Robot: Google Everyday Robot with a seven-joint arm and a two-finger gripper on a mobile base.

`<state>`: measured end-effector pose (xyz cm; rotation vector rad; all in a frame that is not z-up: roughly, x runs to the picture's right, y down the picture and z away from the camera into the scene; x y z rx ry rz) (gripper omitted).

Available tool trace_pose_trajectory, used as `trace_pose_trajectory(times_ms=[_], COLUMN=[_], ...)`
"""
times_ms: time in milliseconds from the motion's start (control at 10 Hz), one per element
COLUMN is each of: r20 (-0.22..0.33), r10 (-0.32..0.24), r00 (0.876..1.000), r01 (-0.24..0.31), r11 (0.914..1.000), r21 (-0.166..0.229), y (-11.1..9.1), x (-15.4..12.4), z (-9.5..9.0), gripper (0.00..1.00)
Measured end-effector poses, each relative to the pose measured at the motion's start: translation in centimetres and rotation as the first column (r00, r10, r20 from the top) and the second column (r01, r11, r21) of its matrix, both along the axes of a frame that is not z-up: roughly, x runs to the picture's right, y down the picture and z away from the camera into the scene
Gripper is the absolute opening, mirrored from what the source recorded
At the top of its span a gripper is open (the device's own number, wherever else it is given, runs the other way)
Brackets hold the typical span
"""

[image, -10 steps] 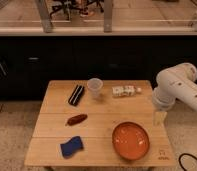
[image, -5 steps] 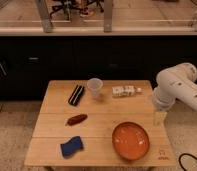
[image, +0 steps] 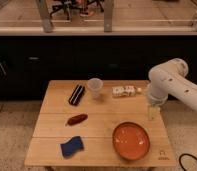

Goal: Move the arm in a circular motion

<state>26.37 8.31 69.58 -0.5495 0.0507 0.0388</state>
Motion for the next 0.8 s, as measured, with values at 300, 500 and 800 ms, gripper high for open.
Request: trace_pose_trajectory(times_ms=[300,500,800], r20=[-0.003,0.002,-0.014], r10=[-0.015,-0.015,-0.031], r00=[1.000,1.000,0.999], r01=[0.015,0.015,0.031], r11=[0.9999,0.9999,0.9995], r21=[-0.005,-0.004,-0.002], y=[0.3,0.1,0.2], x=[-1.1,-2.3,-2.4], z=[-0.5,-0.3,-0.6], gripper=[0.80,0.80,0.80])
